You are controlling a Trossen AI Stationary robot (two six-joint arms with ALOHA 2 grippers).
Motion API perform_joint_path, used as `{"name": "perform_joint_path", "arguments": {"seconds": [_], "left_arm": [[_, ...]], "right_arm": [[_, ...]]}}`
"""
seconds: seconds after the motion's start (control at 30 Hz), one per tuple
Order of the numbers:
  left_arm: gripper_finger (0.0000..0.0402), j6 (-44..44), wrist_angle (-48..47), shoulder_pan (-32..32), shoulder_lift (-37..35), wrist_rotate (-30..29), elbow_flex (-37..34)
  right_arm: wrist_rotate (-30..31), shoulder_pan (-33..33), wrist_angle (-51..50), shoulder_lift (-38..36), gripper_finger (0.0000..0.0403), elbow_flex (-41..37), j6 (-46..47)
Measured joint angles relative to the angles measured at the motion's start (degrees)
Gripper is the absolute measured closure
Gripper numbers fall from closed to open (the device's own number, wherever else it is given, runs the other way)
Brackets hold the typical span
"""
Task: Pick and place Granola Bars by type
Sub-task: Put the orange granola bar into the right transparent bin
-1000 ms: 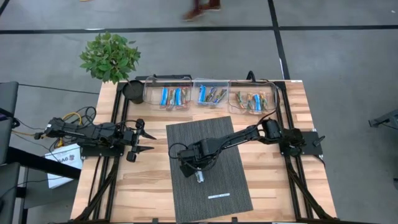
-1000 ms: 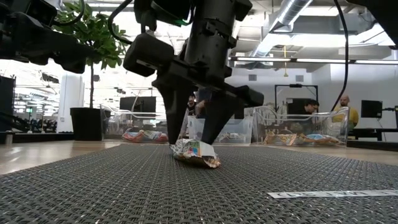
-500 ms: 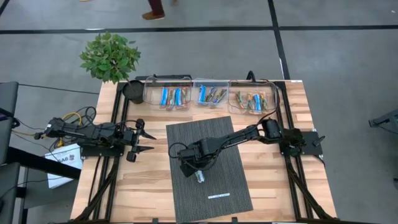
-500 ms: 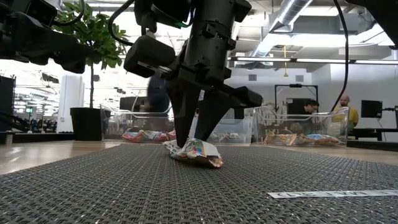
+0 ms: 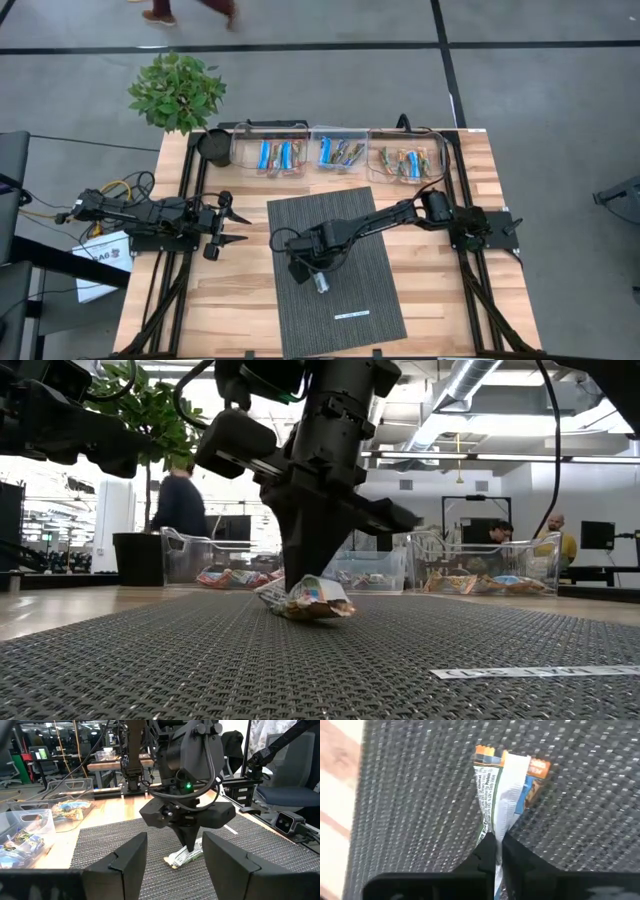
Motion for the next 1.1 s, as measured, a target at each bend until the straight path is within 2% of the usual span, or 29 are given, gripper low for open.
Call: {"name": "perform_joint_path", "arguments": {"seconds": [0.27, 0.47, 1.1], "left_arm": [[0.0217, 0.0, 0.0, 0.0, 0.0, 0.0, 0.0], [0.0217, 0.0, 0.0, 0.0, 0.0, 0.0, 0.0], [0.0217, 0.0, 0.0, 0.0, 0.0, 0.0, 0.0]], "right_arm": [[-2.8, -0.4, 1.6, 0.0, 0.0401, 1.2, -0.6], [-3.0, -0.7, 1.5, -2.7, 0.0402, 2.1, -0.6], [2.6, -5.8, 0.4, -24.1, 0.0403, 2.2, -4.3]]}}
